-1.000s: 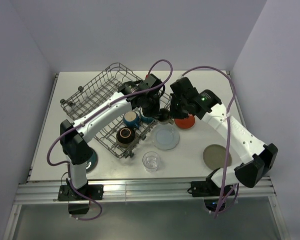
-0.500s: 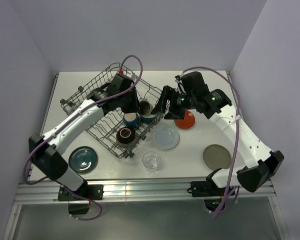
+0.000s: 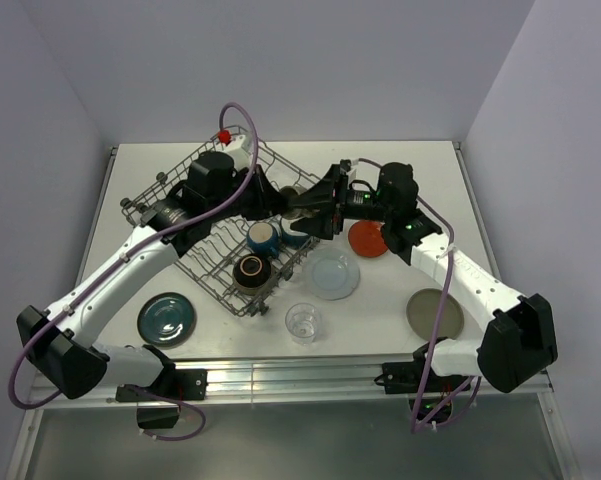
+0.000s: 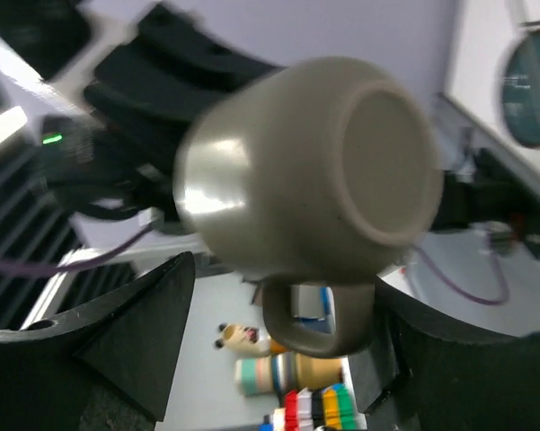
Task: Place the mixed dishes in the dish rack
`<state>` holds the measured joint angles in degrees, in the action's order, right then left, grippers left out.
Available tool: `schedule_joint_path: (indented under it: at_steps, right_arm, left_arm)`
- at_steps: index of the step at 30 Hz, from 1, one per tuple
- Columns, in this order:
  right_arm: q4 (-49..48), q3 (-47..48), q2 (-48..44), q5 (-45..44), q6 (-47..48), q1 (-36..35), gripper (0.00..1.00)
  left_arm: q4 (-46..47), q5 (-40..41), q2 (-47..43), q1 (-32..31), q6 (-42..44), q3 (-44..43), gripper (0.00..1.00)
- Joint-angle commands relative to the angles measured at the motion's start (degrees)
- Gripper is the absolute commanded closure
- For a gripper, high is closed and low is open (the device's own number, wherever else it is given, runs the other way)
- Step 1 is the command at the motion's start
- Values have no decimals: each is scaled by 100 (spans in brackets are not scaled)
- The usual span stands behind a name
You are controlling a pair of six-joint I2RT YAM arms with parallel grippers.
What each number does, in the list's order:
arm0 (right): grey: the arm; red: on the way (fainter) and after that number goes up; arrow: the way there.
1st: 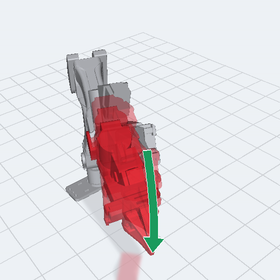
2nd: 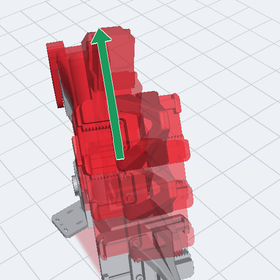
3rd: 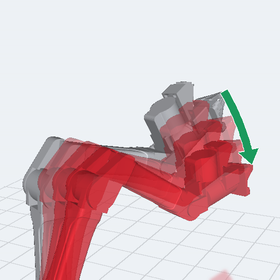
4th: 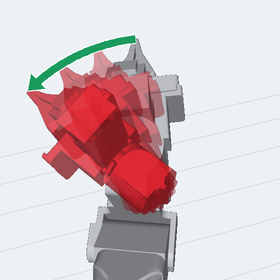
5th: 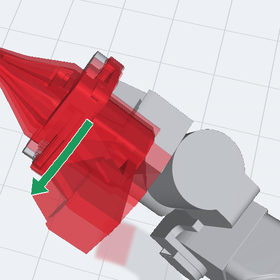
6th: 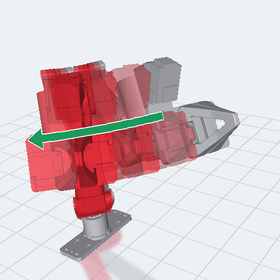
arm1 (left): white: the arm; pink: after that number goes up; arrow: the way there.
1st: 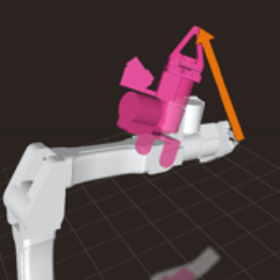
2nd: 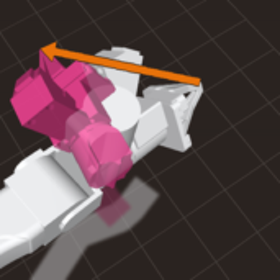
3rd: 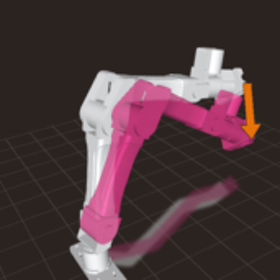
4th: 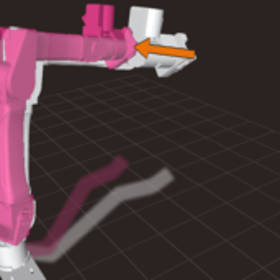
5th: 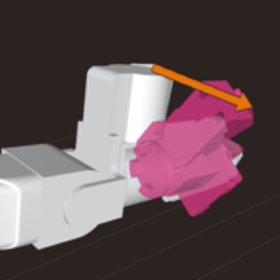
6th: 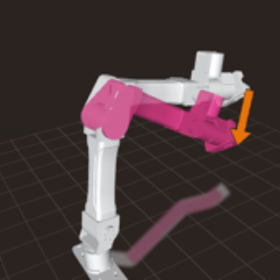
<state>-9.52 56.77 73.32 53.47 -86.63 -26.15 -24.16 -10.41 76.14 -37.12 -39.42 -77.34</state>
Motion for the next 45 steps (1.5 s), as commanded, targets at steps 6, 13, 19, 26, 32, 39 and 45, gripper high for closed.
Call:
schedule_joint_path:
  at_steps: [6,13,19,26,32,39,45]
  right_arm:
    - [-3010,-298,-99,348,-2111,233,34]
    - [-4180,-729,16,129,-3026,251,45]
    - [-4444,-685,156,5,-3255,233,53]
    - [-4673,-527,446,-144,-3474,-4,55]
    - [-4902,-580,569,-381,-3756,-65,79]
    - [-3623,-1,657,-127,-2818,-74,100]
    - [-2662,369,789,-4,-1772,-92,100]
  left_arm:
    - [895,-461,-635,179,40,219,100]
    - [1344,-953,-960,513,-197,597,100]
    - [1485,-1129,-1040,540,-242,641,100]
    - [1546,-1305,-1066,548,-198,641,100]
    - [1476,-1323,-1250,548,-40,729,100]
    - [827,-937,-1417,557,66,677,72]
    - [-492,495,-1760,733,-48,781,1]
